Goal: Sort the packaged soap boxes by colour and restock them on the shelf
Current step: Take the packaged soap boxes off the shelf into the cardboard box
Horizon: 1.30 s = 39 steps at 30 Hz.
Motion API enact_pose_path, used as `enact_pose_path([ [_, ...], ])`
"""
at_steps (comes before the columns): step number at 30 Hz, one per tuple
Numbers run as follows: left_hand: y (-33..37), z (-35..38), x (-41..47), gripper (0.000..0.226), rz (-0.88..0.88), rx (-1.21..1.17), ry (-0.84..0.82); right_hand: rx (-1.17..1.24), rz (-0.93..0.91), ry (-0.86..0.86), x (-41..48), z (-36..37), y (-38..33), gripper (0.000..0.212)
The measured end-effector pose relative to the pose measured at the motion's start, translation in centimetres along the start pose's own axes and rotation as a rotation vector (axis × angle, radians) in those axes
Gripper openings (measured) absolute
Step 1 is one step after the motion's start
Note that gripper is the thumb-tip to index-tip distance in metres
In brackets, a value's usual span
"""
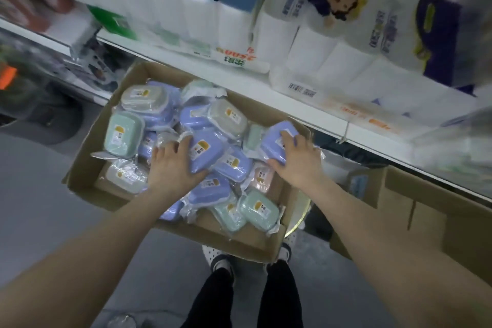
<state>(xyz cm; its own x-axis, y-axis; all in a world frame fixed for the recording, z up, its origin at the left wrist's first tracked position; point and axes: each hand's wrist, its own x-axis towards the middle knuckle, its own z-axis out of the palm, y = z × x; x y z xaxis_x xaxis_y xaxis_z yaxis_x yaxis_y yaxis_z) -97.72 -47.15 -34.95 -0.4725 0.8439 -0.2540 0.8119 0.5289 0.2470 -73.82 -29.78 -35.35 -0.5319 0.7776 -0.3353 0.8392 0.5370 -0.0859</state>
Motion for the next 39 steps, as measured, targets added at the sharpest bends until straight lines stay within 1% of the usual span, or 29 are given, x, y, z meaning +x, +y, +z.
enact_pose_path([
  [2, 0.0, 1.5, 1.1, 0.087, 0.025, 0.031, -0.011, -0.008, -0.018, -0.028, 2.0, 1.2, -0.6, 0.076],
  [4, 0.3, 2.7, 2.5, 0.086, 0.043, 0.037, -0.007, -0.014, -0.035, -0.031, 3.7, 2.0, -1.2, 0.076],
  [7, 0.6, 4.2, 4.4, 0.085, 0.061, 0.003, 0.0, -0.028, -0.047, 0.008, 5.9, 3.2, -2.0, 0.076],
  [9, 0.7, 5.1, 5.4, 0.086, 0.103, 0.047, 0.002, -0.022, -0.058, 0.011, 6.9, 4.0, -2.2, 0.077],
  [14, 0.7, 6.4, 6.2, 0.09, 0.166, 0.122, -0.048, -0.123, -0.151, -0.129, 7.5, 4.7, -1.9, 0.08],
  [17, 1.0, 5.7, 6.2, 0.09, 0.179, 0.144, -0.1, -0.118, -0.153, -0.194, 6.9, 3.6, -1.4, 0.076],
  [19, 1.4, 4.4, 6.1, 0.086, 0.196, 0.143, -0.121, -0.12, -0.152, -0.202, 6.3, 2.3, -0.9, 0.073],
  [24, 3.4, -0.5, 5.7, 0.069, 0.245, 0.125, -0.097, -0.095, -0.154, -0.035, 3.5, -2.8, 0.6, 0.07],
  [28, 6.2, -5.4, 5.0, 0.058, 0.325, 0.115, -0.032, -0.133, -0.23, 0.155, 0.3, -8.1, 2.4, 0.061],
  [31, 8.8, -9.4, 4.7, 0.05, 0.444, 0.119, 0.073, -0.183, -0.237, 0.266, -2.5, -12.5, 4.0, 0.055],
  [35, 13.3, -14.8, 4.2, 0.045, 0.632, 0.191, 0.223, -0.26, -0.239, 0.433, -6.4, -18.6, 6.7, 0.056],
  [39, 18.6, -20.0, 4.3, 0.042, 0.786, 0.244, 0.316, -0.317, -0.227, 0.586, -9.6, -24.3, 10.2, 0.052],
])
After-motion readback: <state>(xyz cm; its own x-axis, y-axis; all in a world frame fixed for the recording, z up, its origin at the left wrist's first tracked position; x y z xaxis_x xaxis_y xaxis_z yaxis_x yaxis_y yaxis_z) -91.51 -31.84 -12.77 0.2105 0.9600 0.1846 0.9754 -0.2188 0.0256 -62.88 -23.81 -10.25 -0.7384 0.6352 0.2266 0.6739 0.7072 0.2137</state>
